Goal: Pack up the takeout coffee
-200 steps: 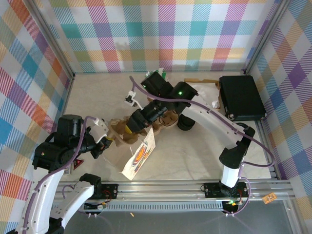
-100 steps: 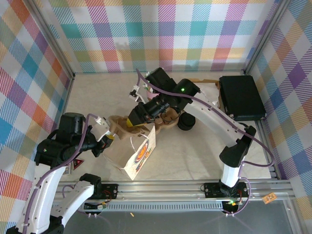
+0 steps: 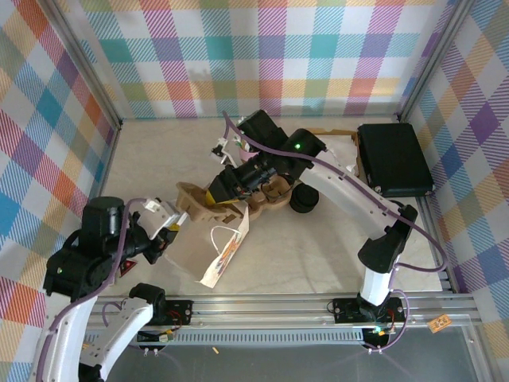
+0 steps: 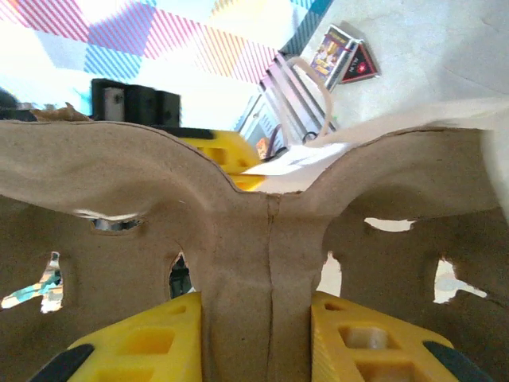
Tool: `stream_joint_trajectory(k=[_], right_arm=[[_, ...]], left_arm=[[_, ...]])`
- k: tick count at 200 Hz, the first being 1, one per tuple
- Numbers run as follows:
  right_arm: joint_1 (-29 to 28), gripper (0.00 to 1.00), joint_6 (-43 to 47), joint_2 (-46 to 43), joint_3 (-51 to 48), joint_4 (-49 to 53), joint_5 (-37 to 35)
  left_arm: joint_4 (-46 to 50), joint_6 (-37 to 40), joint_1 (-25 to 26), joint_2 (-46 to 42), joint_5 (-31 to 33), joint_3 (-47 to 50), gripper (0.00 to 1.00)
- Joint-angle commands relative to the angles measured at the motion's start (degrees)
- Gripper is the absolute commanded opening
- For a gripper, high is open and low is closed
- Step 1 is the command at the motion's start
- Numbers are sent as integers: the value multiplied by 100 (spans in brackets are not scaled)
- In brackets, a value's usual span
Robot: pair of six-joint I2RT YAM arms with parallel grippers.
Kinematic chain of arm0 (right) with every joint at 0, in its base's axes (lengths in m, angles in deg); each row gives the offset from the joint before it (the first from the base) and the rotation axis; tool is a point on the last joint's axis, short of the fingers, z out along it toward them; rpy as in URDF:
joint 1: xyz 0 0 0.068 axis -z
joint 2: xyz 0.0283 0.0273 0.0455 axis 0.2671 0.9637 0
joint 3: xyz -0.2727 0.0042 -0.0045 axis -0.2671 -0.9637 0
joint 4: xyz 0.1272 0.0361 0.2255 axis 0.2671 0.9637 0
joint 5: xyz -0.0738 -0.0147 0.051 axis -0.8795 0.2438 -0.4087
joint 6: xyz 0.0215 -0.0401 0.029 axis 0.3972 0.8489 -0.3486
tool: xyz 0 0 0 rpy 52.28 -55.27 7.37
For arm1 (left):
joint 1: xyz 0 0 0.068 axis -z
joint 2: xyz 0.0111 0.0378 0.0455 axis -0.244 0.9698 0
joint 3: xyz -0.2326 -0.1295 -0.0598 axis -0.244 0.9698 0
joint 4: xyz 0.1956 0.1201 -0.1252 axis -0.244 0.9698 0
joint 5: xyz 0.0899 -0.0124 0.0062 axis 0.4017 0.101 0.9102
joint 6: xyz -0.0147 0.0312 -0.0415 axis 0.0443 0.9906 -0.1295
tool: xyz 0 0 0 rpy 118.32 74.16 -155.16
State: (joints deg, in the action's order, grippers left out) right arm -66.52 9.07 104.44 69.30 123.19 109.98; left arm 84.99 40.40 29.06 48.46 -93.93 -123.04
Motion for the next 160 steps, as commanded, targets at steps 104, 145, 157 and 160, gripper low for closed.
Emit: stream_joint_trajectory(k=[104, 145, 157, 160], right_arm=[[-391, 32, 2055, 135, 262, 507, -995], [-407, 32, 1925, 554, 953, 862, -1215], [-402, 32, 1825, 634, 1072, 889, -1227], [-406, 32, 1799, 654, 1104, 901, -1241]], left_arm=[[-724, -1139, 44, -403, 233, 483, 27], [-630, -1036, 44, -527, 169, 429, 30], [-567, -1023, 44, -531, 179, 421, 30], [-541, -1005, 44, -532, 166, 417, 30]])
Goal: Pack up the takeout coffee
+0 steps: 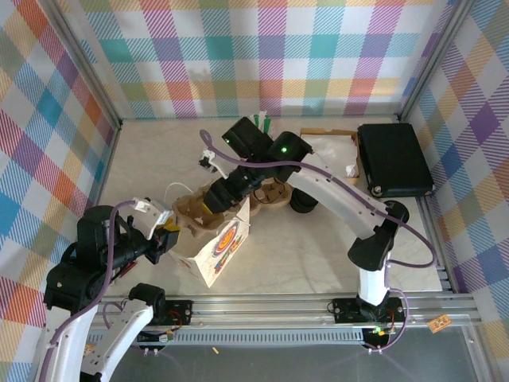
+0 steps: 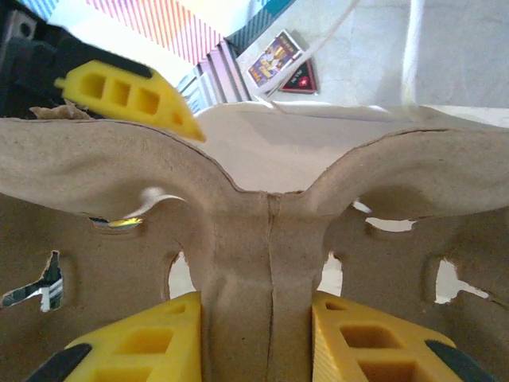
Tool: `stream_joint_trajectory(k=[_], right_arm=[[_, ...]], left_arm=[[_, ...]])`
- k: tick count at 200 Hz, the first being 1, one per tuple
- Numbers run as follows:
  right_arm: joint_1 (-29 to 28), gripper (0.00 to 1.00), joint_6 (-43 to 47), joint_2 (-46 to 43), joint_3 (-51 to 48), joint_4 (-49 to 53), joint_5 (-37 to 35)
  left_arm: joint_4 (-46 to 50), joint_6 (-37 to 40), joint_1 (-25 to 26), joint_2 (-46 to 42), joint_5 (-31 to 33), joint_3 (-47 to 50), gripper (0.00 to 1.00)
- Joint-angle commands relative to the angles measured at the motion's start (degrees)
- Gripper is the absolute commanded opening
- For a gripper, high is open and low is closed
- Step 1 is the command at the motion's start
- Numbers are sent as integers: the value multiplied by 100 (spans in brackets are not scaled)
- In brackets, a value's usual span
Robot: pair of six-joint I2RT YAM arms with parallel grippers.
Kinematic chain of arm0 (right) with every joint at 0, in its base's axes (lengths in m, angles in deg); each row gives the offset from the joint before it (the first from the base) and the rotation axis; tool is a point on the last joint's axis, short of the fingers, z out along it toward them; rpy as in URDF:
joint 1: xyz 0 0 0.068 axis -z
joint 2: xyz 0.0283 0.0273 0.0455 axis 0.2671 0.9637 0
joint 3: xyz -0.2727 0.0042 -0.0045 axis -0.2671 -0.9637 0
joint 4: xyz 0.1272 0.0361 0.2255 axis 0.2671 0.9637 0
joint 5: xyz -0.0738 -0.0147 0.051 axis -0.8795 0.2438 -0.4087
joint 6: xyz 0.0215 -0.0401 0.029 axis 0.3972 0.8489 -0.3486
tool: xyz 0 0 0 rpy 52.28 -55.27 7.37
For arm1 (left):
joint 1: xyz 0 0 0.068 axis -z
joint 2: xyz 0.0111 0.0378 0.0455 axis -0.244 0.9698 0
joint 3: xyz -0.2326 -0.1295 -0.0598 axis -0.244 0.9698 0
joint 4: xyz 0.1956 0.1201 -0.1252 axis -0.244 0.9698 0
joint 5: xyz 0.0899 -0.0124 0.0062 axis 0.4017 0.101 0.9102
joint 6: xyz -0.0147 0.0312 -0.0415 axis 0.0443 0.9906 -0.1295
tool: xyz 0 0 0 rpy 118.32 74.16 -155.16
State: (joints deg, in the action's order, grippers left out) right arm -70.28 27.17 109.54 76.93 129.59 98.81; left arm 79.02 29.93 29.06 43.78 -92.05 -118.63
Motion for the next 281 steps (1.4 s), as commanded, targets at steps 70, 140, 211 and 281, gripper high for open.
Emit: stream_joint_trajectory(k=[70, 140, 211, 281], right_arm=[[-39, 33, -150, 514, 667, 604, -653], [-335, 33, 573, 772, 1001, 938, -880], [-631, 34, 1334, 704, 821, 998, -1265], [-687, 34, 1725, 570, 577, 874, -1605]], left_arm=[[164, 238, 44, -211, 60, -53, 30], [363, 396, 44, -291, 346, -214, 30], [377, 411, 44, -338, 371, -214, 30], [406, -680, 44, -8, 32, -532, 33]])
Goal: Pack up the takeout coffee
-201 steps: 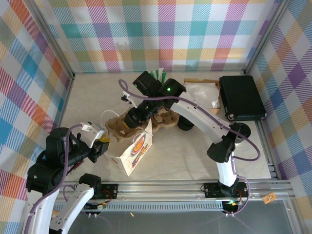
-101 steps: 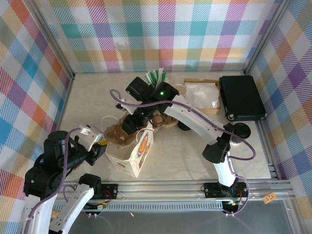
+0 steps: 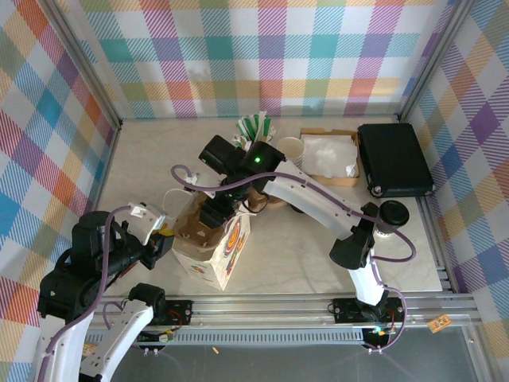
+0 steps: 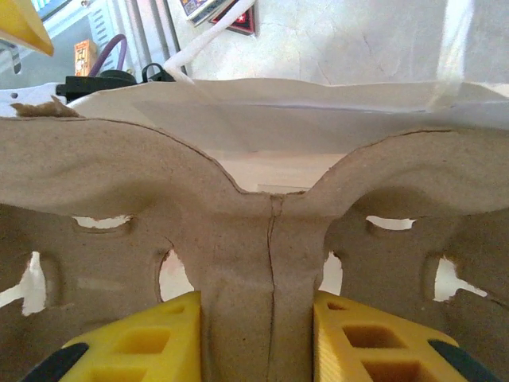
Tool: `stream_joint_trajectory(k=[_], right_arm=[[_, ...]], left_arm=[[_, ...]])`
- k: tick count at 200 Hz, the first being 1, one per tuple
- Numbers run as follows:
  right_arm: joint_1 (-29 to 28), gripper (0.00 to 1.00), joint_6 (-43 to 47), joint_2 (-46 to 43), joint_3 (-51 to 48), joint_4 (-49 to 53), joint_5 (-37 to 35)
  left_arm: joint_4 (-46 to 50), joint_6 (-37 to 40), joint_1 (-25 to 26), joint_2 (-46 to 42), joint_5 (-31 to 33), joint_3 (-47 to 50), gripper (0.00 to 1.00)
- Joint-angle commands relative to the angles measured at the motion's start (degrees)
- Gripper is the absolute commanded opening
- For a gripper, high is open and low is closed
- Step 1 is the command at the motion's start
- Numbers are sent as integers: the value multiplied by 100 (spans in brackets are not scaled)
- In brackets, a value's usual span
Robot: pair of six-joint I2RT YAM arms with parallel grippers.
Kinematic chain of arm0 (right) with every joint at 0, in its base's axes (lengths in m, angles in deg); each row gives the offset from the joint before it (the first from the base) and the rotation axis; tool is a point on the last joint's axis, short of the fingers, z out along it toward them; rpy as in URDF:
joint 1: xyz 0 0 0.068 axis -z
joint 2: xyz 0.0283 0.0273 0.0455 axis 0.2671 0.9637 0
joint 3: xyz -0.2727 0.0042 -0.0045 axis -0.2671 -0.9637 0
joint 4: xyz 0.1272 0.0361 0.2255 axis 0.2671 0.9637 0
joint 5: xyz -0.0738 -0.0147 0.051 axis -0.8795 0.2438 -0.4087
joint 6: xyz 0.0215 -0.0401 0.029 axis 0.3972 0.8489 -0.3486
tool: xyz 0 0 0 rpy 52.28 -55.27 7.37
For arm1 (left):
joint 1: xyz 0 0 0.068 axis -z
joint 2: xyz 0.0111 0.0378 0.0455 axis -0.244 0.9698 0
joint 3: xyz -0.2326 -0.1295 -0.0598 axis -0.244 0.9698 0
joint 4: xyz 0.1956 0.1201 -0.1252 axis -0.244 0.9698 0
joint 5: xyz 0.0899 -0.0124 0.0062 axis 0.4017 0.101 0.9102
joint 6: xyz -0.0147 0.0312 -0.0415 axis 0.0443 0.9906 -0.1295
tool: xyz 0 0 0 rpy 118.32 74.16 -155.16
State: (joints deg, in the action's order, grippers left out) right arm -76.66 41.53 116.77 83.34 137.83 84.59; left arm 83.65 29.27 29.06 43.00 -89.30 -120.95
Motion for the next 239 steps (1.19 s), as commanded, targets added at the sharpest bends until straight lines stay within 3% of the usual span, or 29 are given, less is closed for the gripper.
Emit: stream_joint_trajectory(k=[1, 46, 70, 109, 147, 170, 239], right_arm=[[-51, 34, 292, -144, -61, 49, -183], [-72, 35, 366, -141, -95, 83, -211], [-71, 35, 348, -169, -118, 68, -180], [-91, 35, 517, -144, -121, 127, -190], [-140, 35, 633, -114, -24, 145, -395], [-188, 35, 694, 37, 127, 232, -545], [-259, 36, 511, 312, 456, 347, -745]], left_arm=[[-59, -635, 44, 73, -243, -308, 33], [48, -1734, 44, 103, -153, -654, 38], [332, -1886, 45, 85, -247, -698, 39], [737, -2784, 45, 358, 371, -841, 39], [1308, -3769, 44, 906, -139, -839, 34], [1385, -3891, 44, 1003, -577, -624, 33], [1249, -3750, 40, 872, -722, -402, 36]])
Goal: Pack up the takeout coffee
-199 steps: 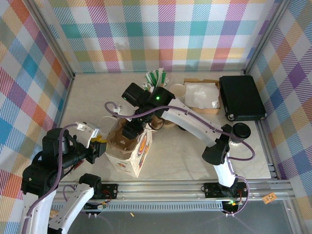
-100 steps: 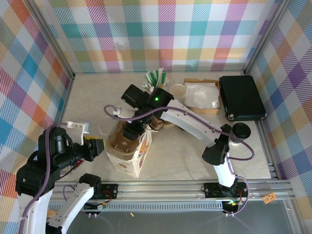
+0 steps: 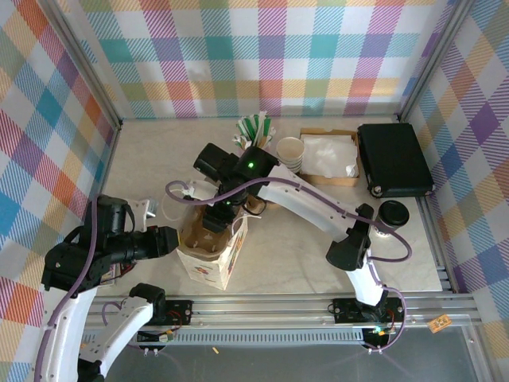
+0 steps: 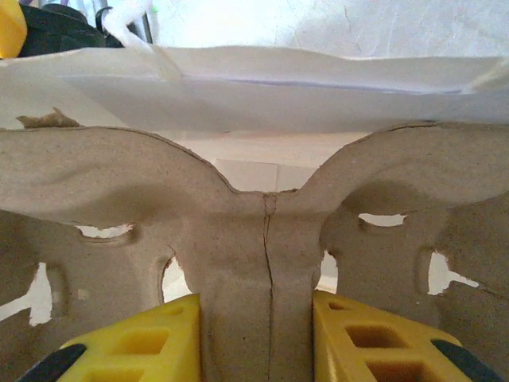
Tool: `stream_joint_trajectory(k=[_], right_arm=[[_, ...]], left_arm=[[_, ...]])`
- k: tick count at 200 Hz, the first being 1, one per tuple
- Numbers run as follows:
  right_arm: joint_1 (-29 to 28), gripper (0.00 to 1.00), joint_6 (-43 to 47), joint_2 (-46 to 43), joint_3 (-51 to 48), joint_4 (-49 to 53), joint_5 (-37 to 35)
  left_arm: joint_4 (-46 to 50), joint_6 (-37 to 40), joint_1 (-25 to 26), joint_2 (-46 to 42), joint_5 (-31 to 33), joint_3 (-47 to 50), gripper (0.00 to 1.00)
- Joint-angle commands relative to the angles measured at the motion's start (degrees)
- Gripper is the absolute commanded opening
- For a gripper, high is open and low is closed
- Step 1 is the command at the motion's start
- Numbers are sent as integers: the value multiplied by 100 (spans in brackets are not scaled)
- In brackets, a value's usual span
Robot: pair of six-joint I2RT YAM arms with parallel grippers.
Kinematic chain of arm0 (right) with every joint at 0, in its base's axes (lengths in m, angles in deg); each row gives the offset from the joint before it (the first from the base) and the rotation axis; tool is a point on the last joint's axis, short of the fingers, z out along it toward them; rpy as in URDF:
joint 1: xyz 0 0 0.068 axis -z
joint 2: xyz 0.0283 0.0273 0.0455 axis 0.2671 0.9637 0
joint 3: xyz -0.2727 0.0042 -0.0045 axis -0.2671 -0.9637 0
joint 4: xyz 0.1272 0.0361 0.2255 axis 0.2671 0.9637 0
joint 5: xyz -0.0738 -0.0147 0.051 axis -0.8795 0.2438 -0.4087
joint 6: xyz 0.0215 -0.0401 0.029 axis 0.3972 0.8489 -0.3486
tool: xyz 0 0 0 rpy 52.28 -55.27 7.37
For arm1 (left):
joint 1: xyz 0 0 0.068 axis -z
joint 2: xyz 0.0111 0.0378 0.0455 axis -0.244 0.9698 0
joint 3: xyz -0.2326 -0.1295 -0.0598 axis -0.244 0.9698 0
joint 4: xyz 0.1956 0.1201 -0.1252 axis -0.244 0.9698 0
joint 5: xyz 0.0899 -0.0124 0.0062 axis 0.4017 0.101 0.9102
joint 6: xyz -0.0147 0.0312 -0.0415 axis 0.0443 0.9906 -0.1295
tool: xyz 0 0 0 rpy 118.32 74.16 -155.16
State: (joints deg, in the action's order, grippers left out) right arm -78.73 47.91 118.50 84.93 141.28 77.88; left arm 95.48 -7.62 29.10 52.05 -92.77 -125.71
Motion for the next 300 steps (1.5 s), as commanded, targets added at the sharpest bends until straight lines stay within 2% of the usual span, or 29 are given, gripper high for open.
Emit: stream_joint_trajectory(k=[1, 41, 68, 126, 213, 300], right_arm=[[-50, 36, -139, 144, 298, 7, -74], [-42, 34, -642, 223, 460, -48, 150], [8, 33, -1233, 263, 517, -75, 309], [142, 32, -1772, 235, 589, -86, 356], [325, 33, -2288, 255, 661, -129, 268], [633, 33, -2681, 234, 542, -287, 802]], left_arm=[[62, -61, 38, -27, -381, 73, 36], [-50, 92, 40, -34, -690, -33, 42], [-90, 123, 40, -46, -730, -53, 43], [-42, 316, 40, -77, -757, -223, 47], [59, 559, 45, 22, -801, -54, 47], [195, 651, 40, -39, -520, -32, 44]])
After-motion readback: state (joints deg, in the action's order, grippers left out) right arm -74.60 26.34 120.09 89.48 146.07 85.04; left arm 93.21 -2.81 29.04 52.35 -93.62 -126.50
